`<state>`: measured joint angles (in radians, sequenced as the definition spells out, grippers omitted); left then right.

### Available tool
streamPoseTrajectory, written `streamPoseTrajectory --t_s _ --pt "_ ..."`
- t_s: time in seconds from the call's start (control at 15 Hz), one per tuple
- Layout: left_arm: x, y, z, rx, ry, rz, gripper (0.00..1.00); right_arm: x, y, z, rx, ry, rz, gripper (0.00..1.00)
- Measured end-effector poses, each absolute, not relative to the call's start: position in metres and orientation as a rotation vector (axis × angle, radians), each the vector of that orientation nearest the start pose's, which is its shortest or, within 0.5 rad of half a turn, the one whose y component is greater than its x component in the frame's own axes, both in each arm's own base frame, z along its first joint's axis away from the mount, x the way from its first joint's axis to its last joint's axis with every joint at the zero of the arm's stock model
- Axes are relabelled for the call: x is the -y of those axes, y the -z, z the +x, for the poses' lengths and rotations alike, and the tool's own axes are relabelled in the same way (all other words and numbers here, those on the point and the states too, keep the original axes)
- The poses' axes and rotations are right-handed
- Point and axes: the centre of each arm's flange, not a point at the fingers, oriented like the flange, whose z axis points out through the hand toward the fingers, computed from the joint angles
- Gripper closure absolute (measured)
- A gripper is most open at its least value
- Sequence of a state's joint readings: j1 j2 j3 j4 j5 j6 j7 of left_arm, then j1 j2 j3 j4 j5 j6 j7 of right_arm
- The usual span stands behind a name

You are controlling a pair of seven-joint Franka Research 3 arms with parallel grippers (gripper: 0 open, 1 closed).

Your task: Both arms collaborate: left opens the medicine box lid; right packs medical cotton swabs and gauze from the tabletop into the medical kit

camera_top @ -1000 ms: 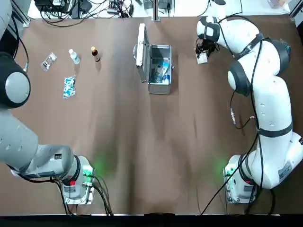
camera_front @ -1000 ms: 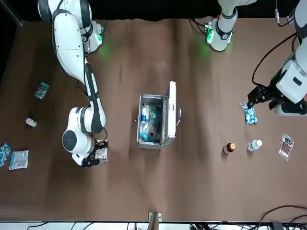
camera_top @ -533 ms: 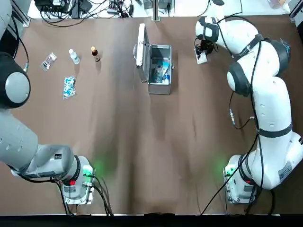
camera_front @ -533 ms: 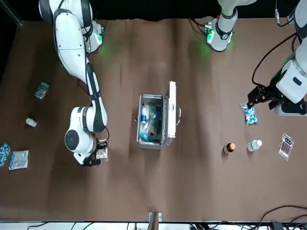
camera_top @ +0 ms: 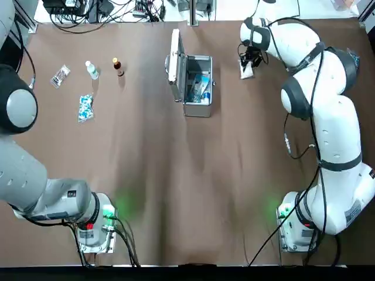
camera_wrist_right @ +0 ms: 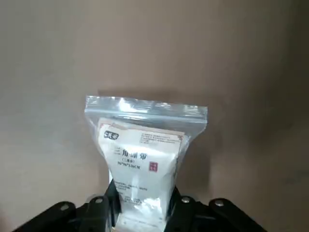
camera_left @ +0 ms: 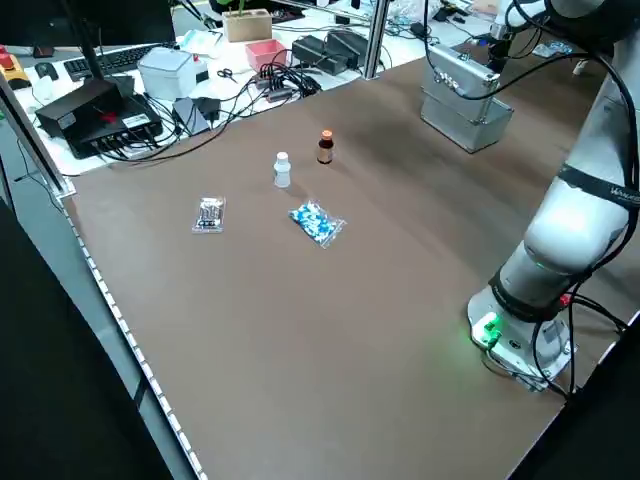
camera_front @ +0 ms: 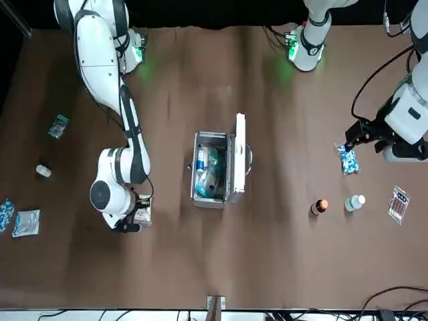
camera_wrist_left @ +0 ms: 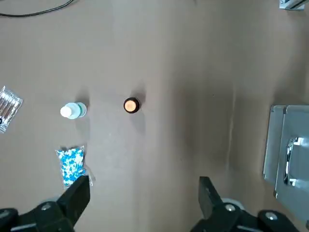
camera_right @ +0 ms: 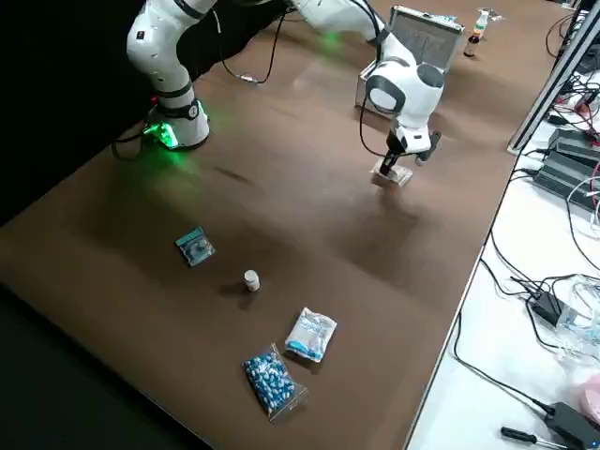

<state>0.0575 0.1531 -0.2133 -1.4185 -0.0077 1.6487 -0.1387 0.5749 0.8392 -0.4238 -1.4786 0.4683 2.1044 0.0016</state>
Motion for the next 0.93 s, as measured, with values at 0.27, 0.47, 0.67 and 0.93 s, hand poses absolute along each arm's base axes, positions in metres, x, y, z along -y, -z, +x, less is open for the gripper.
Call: streamPoseTrajectory --t_s 0.27,0.47,0.67,0.93 --pt "0.085 -0.617 0.603 -0.021 0.118 -3.191 0.0 -0.247 -0.248 0.673 -0.169 -0.27 -2.987 0.6" --pt "0.085 -0.617 0.603 -0.021 0.118 -3.191 0.0 -0.305 -0.313 0.66 -0.233 -0.252 -2.893 0.6" --pt "0.085 -0.617 0.603 -0.021 0.118 -3.191 0.0 -0.353 -0.366 0.627 -0.227 -0.331 -2.836 0.6" --pt "0.084 -0.617 0.603 -0.02 0.118 -3.19 0.0 -0.422 -0.361 0.581 -0.179 -0.386 -2.859 0.59"
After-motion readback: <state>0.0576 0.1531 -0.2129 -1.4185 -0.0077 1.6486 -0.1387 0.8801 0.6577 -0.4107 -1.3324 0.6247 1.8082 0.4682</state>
